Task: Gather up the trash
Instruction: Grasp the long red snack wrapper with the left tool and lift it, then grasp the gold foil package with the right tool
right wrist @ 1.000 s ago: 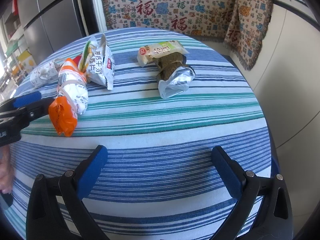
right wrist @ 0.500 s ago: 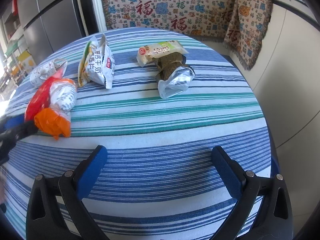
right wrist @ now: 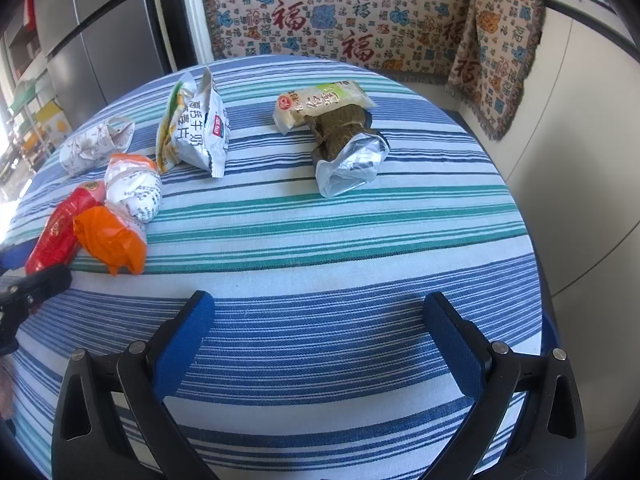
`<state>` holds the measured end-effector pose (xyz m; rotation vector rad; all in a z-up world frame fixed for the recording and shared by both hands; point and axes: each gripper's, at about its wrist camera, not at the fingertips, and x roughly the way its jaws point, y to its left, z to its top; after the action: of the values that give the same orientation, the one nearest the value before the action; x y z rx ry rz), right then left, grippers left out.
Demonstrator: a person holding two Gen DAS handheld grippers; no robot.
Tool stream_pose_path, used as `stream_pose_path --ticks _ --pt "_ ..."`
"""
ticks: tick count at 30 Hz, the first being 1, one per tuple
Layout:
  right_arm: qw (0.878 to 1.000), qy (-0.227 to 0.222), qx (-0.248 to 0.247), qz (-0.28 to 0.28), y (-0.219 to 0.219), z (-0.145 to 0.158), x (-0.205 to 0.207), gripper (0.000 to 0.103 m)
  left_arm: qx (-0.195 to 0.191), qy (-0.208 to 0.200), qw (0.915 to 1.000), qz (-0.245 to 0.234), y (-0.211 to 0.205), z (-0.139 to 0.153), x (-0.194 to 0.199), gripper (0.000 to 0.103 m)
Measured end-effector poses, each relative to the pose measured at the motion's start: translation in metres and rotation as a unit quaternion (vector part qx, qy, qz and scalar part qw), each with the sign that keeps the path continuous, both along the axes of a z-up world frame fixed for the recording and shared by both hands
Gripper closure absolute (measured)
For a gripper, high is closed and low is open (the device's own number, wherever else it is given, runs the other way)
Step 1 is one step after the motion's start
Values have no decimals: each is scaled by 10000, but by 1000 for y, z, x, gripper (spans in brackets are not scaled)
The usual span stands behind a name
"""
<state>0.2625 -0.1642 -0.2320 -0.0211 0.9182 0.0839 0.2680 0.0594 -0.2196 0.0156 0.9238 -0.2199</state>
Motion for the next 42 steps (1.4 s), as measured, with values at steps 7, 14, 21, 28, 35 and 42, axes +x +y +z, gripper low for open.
stream_pose_path --ticks 7,14,21,28,35,42 --pt "9989 -106 465 1 -15 3 -3 1 331 -191 9991 193 3 -9 1 36" --pt "9995 -27 293 108 -31 32 45 5 328 -192 9991 200 3 -10 1 35" --pt "9971 624 185 395 -22 18 105 25 314 -186 9991 203 3 -10 0 35" --pt "9976 573 134 363 -18 10 69 65 318 -186 9991 207 2 -11 0 35" --pt "9971 257 94 705 5 9 -19 65 308 -183 9991 207 3 -11 -1 35" --pt "9941 337 379 956 -1 22 -26 23 -76 -109 9999 -5 17 -6 -6 35"
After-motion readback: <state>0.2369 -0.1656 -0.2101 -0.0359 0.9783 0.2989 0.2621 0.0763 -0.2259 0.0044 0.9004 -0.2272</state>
